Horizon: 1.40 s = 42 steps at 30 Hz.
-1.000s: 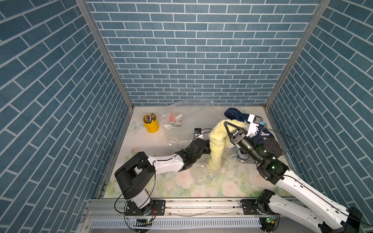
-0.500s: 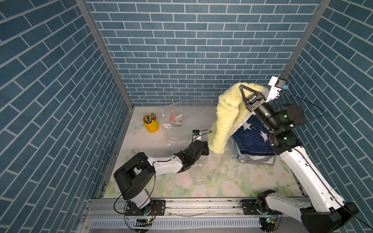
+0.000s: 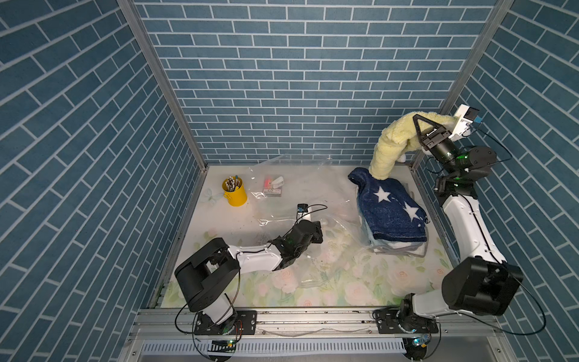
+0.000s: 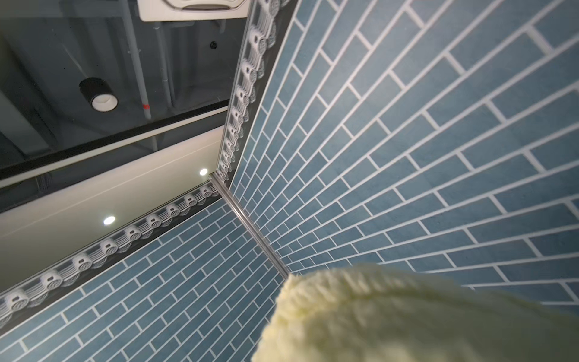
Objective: Take the blanket out of the vacuum bag
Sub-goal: Place the blanket at the center of the board.
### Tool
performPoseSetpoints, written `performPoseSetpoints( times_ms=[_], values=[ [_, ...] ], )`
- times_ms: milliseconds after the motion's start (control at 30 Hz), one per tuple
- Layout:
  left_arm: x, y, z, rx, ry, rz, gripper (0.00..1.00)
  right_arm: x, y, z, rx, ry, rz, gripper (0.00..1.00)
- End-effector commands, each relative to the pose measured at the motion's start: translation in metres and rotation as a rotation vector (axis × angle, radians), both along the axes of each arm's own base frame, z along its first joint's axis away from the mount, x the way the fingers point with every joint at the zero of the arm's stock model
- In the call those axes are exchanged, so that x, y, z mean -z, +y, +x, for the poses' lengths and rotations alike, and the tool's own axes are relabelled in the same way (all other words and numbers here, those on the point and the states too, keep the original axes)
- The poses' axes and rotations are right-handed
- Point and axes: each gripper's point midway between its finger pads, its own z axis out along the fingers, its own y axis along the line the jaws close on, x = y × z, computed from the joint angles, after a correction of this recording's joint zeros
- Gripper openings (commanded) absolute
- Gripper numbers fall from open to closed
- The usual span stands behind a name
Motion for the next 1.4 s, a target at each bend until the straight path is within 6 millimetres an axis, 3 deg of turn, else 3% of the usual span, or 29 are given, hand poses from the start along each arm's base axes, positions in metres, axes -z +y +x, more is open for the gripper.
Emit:
performPoseSetpoints(
  times_ms=[0,100,233,367,567,700,800,933,1100,1233,1367],
  values=[
    [0.006,0.005,-0.002,-0.001,0.010,0.013,0.00,0.004,-0.009,-0.015,-0.039,-0.033,0.019,0.00],
    [0.008,0.006,-0.001,-0.002,0.014,0.017,0.00,0.024,-0.026,-0.020,0.042,0.008,0.044,0.00],
    [0.009,0.002,-0.001,0.011,0.019,0.019,0.00,0.030,-0.031,-0.037,0.140,0.032,-0.026,0.00],
    [0.010,0.000,-0.002,0.019,0.022,0.011,0.00,0.031,-0.022,-0.055,0.117,0.051,-0.065,0.00],
    [0.011,-0.004,-0.004,0.038,0.030,0.000,0.00,0.049,-0.005,-0.087,0.055,0.074,-0.104,0.00],
    [0.002,-0.002,-0.004,0.041,0.011,0.003,0.00,0.033,0.009,-0.115,0.008,0.021,-0.146,0.00],
    [-0.007,-0.001,-0.003,0.038,-0.007,-0.002,0.00,0.031,0.011,-0.122,0.012,0.032,-0.165,0.00],
    [-0.011,-0.002,-0.003,0.041,-0.016,-0.004,0.00,0.044,0.002,-0.097,0.035,0.103,-0.152,0.00],
    [-0.011,-0.004,-0.001,0.042,-0.015,0.007,0.00,0.040,-0.008,-0.033,0.019,0.141,-0.138,0.00],
    [-0.015,-0.008,0.003,0.048,-0.023,0.010,0.00,-0.001,0.002,0.016,-0.036,0.074,-0.145,0.00],
    [-0.023,-0.009,0.003,0.052,-0.038,0.007,0.00,-0.040,-0.009,0.039,0.047,0.032,-0.193,0.00]
  ],
)
